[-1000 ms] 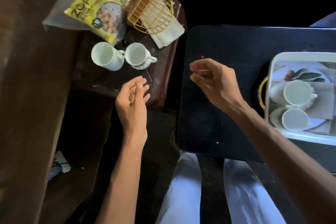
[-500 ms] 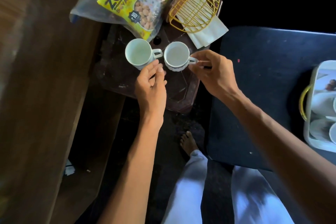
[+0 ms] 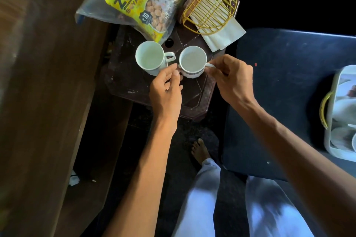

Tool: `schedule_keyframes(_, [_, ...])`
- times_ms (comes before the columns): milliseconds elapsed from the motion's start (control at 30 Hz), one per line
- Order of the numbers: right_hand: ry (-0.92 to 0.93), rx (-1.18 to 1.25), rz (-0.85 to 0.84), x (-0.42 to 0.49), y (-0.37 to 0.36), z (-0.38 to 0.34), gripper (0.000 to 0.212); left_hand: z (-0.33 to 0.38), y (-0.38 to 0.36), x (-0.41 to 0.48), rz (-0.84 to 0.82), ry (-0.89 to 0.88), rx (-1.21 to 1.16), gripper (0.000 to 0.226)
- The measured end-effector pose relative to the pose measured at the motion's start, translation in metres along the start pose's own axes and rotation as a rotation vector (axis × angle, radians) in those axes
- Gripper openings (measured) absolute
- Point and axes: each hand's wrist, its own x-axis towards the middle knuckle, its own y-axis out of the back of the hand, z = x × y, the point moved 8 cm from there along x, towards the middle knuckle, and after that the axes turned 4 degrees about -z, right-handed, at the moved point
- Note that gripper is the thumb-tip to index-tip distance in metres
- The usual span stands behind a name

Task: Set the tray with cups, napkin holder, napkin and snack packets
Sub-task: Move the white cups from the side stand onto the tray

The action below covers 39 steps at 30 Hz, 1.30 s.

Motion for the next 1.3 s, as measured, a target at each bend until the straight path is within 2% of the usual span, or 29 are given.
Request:
schedule_keyframes(233, [-0.018,0.019,-0.017,-0.019,0.027,0.013,0.014,-0.001,-0.012,-0.008,0.014,-0.010,0.006,0.031])
schedule_keyframes(500, [-0.045,0.092,0.004,-0.065,0.090,0.047,0.010,-0.008,-0.075,-0.045,-0.115,-0.028,0.064,0.020])
schedule_keyframes(933, [-0.193,0.115,0.106,-0.154,0.256,0.134,0.008,-0.036,-0.231,-0.162,-0.240,-0.042,0.121,0.017])
schedule_keyframes(1200, [-0.265,0.015,0.206,-0.196,0.369,0.205,0.006,-0.052,-0.341,-0.229,-0.438,-0.005,0.172,0.018])
schedule_keyframes(1300, [-0.303,0.012,0.244,-0.209,0.395,0.234,0.005,-0.057,-0.363,-0.240,-0.454,0.011,0.201,0.018])
